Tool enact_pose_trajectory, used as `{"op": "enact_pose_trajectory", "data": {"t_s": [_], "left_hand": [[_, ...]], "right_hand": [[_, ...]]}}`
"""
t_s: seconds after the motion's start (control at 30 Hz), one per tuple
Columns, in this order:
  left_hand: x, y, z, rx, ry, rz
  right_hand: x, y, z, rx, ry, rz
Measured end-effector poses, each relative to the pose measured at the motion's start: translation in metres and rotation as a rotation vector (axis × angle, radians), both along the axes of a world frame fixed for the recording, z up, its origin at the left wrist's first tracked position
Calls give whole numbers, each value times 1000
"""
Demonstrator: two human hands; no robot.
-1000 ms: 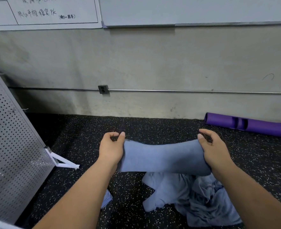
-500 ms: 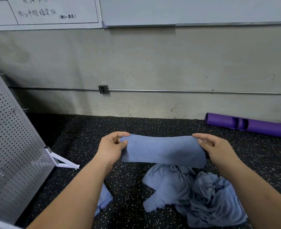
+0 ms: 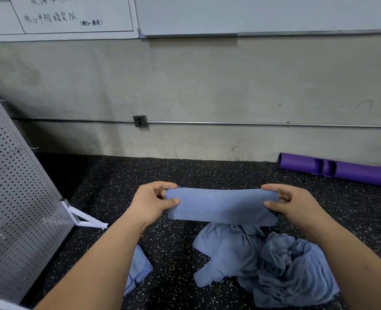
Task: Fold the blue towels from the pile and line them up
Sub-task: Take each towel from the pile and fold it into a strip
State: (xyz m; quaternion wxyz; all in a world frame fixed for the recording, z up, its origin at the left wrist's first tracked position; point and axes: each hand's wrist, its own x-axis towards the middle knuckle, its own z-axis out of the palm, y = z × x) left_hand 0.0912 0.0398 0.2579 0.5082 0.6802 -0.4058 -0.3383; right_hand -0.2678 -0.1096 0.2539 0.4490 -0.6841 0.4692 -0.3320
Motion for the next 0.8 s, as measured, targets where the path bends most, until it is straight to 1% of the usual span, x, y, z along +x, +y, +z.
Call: {"op": "enact_pose_trajectory", "data": {"t_s": [0.23,0.37,0.5,0.6,0.67,0.7,0.73,0.8], "left_hand": [[2,0,-3,31,-100,-70],[3,-1,-6,27,-145,-53],[6,-4,-11,93,-205,-74],[5,-4,-13,112,-216,-91],[3,-4,-10,96,-185,-68],[2,-4,-8,90,-140,-57],[1,-5,-7,91,-88,-43],[0,-7,-6,73,14,-4]], "right_hand": [[-5,-5,-4,-66,129,33],[-8,-6,-3,-127,218,56],[-7,-6,-2,-171,289,59],[-7,-8,-4,-165,328,50],[-7,-9,-4,-189,356,49],[-7,-9,-2,-188,345,54],[-7,-7,0,-153,293,55],[-4,-2,4,-3,136,46]]}}
